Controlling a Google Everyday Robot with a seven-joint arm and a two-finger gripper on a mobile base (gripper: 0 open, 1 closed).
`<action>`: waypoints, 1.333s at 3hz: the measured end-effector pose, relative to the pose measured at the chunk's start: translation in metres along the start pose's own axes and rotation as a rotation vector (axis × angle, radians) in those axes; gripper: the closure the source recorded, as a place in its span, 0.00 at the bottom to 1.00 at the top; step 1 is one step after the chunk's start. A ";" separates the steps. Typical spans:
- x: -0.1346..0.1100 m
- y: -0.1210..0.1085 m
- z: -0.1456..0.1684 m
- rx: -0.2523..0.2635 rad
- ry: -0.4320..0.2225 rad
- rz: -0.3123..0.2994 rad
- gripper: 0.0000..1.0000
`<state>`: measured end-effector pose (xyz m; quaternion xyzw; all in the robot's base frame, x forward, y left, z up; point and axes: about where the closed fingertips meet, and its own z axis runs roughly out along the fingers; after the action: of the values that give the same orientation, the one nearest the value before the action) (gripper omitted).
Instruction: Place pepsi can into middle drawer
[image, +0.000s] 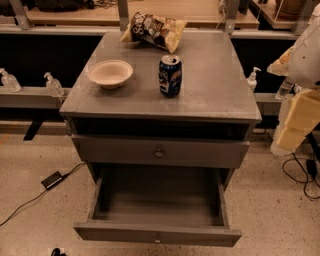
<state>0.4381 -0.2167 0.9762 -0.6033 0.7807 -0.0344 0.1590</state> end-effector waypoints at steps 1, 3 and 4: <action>0.000 0.000 0.000 0.000 0.000 0.000 0.00; -0.064 -0.119 -0.019 0.251 -0.262 -0.035 0.00; -0.118 -0.181 -0.011 0.285 -0.484 -0.043 0.00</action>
Offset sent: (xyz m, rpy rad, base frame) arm 0.1493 0.0031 0.0948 0.2212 -0.4725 -0.0268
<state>0.6297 -0.1547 1.0556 -0.5819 0.6943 -0.0022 0.4234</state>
